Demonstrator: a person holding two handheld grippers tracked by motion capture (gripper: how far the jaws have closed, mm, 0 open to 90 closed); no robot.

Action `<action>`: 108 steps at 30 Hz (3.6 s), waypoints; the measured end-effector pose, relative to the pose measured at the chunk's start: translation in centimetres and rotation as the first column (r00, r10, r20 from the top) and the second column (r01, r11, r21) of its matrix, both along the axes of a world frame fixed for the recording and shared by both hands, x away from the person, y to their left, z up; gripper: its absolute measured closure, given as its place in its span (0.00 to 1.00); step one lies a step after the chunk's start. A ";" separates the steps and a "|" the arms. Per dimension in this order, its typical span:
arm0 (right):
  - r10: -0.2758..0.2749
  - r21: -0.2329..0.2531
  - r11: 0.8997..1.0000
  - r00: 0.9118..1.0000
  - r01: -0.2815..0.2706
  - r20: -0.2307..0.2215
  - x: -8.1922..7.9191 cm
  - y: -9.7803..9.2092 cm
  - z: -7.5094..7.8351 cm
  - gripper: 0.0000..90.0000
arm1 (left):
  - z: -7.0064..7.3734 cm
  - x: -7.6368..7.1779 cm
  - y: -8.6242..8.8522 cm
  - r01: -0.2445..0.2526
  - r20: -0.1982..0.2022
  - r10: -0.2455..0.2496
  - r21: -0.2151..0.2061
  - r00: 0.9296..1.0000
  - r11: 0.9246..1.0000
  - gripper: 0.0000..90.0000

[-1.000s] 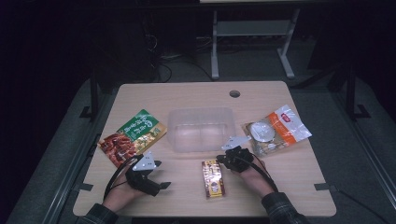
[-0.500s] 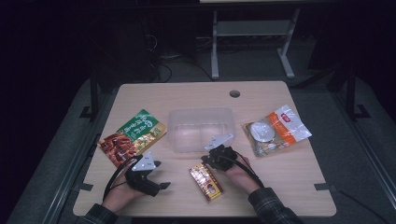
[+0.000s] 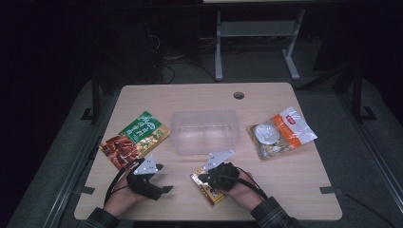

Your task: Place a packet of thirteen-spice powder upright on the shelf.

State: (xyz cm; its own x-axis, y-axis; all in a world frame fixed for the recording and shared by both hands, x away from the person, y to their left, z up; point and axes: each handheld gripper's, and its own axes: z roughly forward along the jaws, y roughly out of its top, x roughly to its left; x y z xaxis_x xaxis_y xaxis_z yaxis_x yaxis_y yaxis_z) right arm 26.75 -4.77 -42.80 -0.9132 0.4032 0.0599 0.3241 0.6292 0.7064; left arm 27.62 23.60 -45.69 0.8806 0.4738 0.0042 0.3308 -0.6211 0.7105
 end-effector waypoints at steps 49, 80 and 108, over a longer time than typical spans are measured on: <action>0.032 -0.054 0.998 0.996 -0.037 -0.088 -0.6 -7.7 -1.5 0.86 | 0.2 -0.1 0.1 0.006 0.001 -0.006 0.011 1.000 1.000 0.16; 0.097 -0.118 0.988 0.995 -0.097 -0.013 4.0 -5.4 -3.6 0.29 | 0.0 -0.3 -0.2 0.019 -0.012 -0.019 0.019 1.000 1.000 0.16; 0.131 -0.054 0.990 0.991 -0.130 0.020 3.3 -6.0 -2.8 0.35 | 0.6 -0.1 0.2 0.062 -0.004 -0.062 0.020 0.998 0.998 0.16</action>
